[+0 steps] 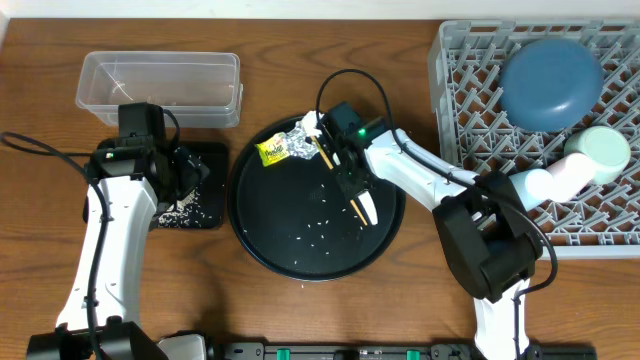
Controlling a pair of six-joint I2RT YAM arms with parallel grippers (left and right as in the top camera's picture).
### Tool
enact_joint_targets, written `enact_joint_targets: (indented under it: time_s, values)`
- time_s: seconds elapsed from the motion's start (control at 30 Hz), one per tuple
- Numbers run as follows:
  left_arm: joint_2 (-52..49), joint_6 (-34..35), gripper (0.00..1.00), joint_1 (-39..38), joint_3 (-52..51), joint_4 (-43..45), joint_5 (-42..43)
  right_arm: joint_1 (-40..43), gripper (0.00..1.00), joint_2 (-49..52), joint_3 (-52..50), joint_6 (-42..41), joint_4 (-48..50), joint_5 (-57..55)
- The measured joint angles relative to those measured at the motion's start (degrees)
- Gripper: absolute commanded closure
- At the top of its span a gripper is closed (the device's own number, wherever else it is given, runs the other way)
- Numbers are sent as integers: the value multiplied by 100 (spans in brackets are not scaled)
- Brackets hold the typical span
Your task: Sort waste into correct bins and load items into the dishwasher rack
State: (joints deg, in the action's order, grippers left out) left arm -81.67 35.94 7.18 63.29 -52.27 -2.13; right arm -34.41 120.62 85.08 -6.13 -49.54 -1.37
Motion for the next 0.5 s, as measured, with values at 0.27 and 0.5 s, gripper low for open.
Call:
enact_joint_targets:
  time_s: [0.27, 0.5]
  values:
    - [0, 0, 2, 0, 0, 0, 0, 348, 99, 70, 555, -195, -754, 223]
    - [0, 0, 2, 0, 0, 0, 0, 828, 99, -188, 1231, -243, -1298, 656]
